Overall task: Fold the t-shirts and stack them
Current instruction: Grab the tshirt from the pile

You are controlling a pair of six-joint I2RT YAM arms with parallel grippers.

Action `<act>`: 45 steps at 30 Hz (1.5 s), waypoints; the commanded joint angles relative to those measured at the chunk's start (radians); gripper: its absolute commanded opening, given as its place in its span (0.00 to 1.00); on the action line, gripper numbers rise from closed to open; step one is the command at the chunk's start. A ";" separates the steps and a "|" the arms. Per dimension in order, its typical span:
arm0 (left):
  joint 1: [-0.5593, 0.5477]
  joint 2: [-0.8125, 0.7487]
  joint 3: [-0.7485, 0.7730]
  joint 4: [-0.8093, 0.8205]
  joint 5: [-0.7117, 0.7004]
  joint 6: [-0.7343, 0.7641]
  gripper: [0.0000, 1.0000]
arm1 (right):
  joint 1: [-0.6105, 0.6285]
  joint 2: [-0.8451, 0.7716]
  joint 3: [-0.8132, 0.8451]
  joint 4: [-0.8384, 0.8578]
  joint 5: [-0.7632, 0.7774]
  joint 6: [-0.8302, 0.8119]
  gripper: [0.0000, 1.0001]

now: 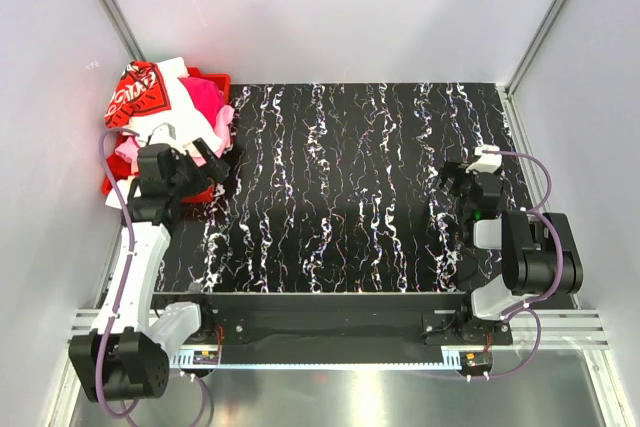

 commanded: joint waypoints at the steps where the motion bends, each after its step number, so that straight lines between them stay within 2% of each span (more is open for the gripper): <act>1: 0.021 -0.015 0.041 -0.071 0.073 0.044 0.99 | 0.004 -0.003 0.019 0.046 -0.008 -0.019 1.00; 2: 0.020 -0.011 0.043 -0.069 0.102 0.047 0.99 | 0.005 -0.003 0.019 0.046 -0.010 -0.019 1.00; 5: 0.031 -0.014 0.035 -0.081 0.040 0.021 0.99 | 0.004 -0.003 0.019 0.047 -0.008 -0.019 1.00; 9: 0.060 0.000 0.055 -0.143 -0.115 0.027 0.99 | 0.004 -0.001 0.022 0.039 -0.010 -0.016 1.00; 15: 0.138 0.018 0.142 -0.166 -0.138 0.039 0.99 | 0.004 0.000 0.021 0.042 -0.010 -0.019 1.00; 21: 0.164 0.084 0.199 -0.140 -0.192 0.041 0.99 | 0.004 0.000 0.021 0.045 -0.010 -0.019 1.00; 23: 0.189 0.118 0.240 -0.129 -0.169 0.026 0.99 | 0.013 -0.050 0.013 0.036 0.105 0.008 1.00; 25: 0.212 0.182 0.302 -0.114 -0.157 0.018 0.99 | 0.056 -0.165 0.076 -0.162 0.201 -0.002 1.00; 26: 0.215 0.205 0.325 -0.109 -0.160 0.017 0.99 | 0.106 -0.273 0.198 -0.432 0.263 0.025 1.00; 28: 0.223 0.280 0.391 -0.101 -0.169 0.015 0.99 | 0.113 -0.351 0.324 -0.674 0.212 0.129 1.00; 29: 0.221 0.308 0.409 -0.095 -0.172 0.015 0.99 | 0.114 -0.398 0.434 -0.877 0.087 0.253 1.00; 30: 0.224 0.358 0.446 -0.089 -0.172 0.013 0.99 | 0.113 -0.414 0.470 -0.937 0.005 0.281 1.00; 31: 0.227 0.385 0.463 -0.083 -0.174 0.016 0.99 | 0.113 -0.432 0.476 -0.947 -0.120 0.338 1.00; 32: 0.226 0.409 0.477 -0.077 -0.172 0.013 0.99 | 0.113 -0.438 0.449 -0.979 -0.192 0.533 1.00; 33: 0.227 0.454 0.503 -0.071 -0.170 0.015 0.98 | 0.113 -0.438 0.429 -0.966 -0.293 0.585 1.00; 34: 0.226 0.474 0.513 -0.054 -0.166 0.018 0.97 | 0.126 -0.437 0.394 -0.899 -0.392 0.628 1.00; 35: 0.226 0.491 0.521 -0.046 -0.166 0.015 0.97 | 0.148 -0.446 0.292 -0.719 -0.492 0.715 1.00; 37: 0.226 0.540 0.544 -0.026 -0.169 0.015 0.97 | 0.278 -0.489 0.227 -0.651 -0.397 0.711 1.00; 38: 0.226 0.554 0.550 -0.019 -0.174 0.016 0.97 | 0.301 -0.535 0.257 -0.739 -0.305 0.644 1.00; 39: 0.226 0.587 0.567 -0.005 -0.174 0.016 0.97 | 0.321 -0.550 0.269 -0.763 -0.285 0.622 1.00; 42: 0.224 0.658 0.615 -0.009 -0.163 0.013 0.93 | 0.323 -0.535 0.256 -0.738 -0.278 0.617 1.00; 43: 0.224 0.673 0.625 -0.011 -0.163 0.004 0.92 | 0.324 -0.506 0.262 -0.729 -0.318 0.613 1.00; 45: 0.224 0.705 0.648 -0.009 -0.160 -0.005 0.85 | 0.326 -0.477 0.289 -0.744 -0.326 0.607 1.00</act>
